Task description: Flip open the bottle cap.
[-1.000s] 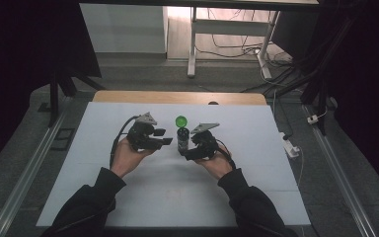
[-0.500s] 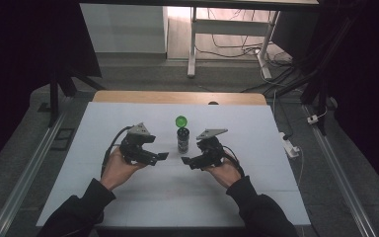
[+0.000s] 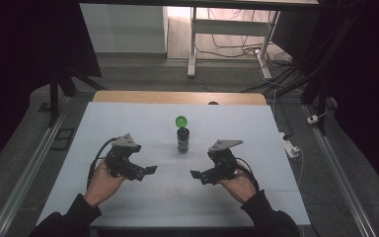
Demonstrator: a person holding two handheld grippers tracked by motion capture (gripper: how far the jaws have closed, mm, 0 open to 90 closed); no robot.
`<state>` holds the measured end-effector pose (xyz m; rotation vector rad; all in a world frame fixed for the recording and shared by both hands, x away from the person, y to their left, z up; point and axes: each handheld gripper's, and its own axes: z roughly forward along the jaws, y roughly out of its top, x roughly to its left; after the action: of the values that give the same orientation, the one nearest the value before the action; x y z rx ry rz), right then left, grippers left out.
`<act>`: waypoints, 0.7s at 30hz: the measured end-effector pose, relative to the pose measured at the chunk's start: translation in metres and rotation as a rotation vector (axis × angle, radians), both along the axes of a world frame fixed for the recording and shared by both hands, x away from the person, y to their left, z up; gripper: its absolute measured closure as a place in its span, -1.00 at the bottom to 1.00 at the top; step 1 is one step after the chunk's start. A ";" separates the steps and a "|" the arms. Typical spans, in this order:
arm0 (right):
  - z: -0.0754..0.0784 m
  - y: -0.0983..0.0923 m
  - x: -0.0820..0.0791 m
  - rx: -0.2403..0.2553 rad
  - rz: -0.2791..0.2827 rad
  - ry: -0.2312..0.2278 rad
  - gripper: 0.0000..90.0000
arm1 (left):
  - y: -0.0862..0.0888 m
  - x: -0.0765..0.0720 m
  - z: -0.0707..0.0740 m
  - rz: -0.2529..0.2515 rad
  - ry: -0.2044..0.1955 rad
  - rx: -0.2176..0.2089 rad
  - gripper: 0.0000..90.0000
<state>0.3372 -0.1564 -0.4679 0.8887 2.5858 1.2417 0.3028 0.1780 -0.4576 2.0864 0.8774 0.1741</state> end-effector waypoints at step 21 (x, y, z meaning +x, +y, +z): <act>0.007 -0.066 -0.057 -0.020 -0.115 -0.073 -1.00 | 0.058 -0.071 -0.014 0.111 -0.017 -0.020 -1.00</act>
<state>0.2799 -0.2222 -0.4608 0.9550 2.4489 1.1926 0.2318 0.2357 -0.4715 2.0162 0.9813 0.2408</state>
